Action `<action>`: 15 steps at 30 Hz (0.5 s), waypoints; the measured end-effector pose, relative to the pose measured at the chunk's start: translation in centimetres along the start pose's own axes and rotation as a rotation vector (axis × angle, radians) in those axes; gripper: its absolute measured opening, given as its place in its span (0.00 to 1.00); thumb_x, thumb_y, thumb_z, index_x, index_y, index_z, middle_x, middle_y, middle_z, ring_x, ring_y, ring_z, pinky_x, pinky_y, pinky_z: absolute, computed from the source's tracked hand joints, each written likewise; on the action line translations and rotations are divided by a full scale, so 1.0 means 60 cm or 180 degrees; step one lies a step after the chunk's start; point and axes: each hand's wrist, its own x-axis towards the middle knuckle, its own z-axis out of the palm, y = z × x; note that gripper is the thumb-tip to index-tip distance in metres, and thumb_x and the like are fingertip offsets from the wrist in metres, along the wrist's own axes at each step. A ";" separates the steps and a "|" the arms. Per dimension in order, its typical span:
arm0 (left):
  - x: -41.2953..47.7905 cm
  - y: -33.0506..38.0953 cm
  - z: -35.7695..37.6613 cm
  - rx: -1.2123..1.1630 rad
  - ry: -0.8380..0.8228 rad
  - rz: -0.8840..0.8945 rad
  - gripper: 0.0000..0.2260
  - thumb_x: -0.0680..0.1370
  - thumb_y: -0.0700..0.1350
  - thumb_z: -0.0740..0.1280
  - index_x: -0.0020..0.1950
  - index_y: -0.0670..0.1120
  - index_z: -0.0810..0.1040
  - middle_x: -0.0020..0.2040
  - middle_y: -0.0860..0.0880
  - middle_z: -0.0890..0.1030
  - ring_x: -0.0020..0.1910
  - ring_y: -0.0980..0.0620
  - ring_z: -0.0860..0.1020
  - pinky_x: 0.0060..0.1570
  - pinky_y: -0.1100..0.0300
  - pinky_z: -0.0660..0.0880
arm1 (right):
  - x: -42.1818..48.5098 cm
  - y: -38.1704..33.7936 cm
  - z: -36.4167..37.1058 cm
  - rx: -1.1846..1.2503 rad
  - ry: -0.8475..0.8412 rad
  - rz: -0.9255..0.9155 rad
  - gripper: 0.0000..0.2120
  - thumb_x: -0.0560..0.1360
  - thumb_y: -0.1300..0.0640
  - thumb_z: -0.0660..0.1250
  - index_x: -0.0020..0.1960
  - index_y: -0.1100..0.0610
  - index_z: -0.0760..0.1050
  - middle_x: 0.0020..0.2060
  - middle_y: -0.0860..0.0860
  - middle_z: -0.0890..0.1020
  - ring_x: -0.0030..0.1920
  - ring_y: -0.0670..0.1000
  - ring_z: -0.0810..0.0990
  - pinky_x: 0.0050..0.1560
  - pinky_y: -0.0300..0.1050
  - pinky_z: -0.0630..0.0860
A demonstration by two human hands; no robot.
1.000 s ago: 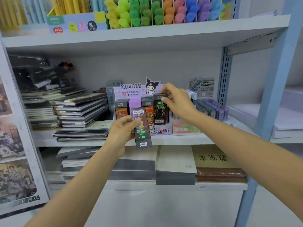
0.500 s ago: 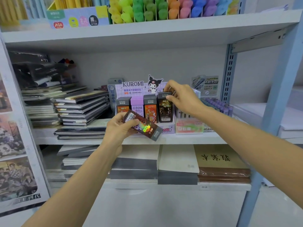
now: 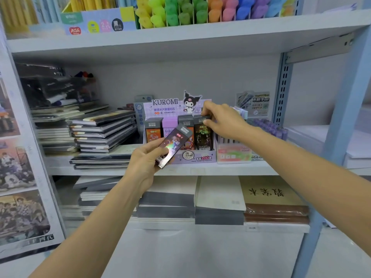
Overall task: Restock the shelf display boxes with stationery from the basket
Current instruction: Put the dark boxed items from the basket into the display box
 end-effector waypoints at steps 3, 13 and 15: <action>0.001 -0.002 0.001 0.0015 -0.0079 0.0030 0.09 0.75 0.30 0.67 0.53 0.38 0.81 0.43 0.44 0.85 0.35 0.49 0.83 0.35 0.62 0.80 | -0.004 -0.008 0.016 -0.0135 0.0473 -0.0178 0.06 0.76 0.59 0.67 0.53 0.56 0.74 0.52 0.52 0.77 0.51 0.55 0.76 0.49 0.48 0.71; -0.009 -0.009 0.006 0.0136 -0.0152 0.0013 0.16 0.75 0.30 0.67 0.62 0.41 0.78 0.54 0.41 0.81 0.41 0.50 0.83 0.46 0.55 0.79 | -0.008 -0.002 0.002 -0.0952 0.0439 -0.0136 0.10 0.78 0.55 0.65 0.57 0.56 0.79 0.54 0.51 0.79 0.59 0.54 0.71 0.59 0.49 0.63; -0.014 -0.007 0.012 0.0117 -0.0174 0.0013 0.16 0.74 0.29 0.67 0.60 0.41 0.78 0.52 0.42 0.81 0.43 0.49 0.82 0.49 0.54 0.77 | -0.013 -0.012 -0.009 -0.0556 0.0594 -0.0173 0.13 0.79 0.53 0.65 0.60 0.55 0.78 0.57 0.51 0.78 0.60 0.53 0.72 0.59 0.47 0.64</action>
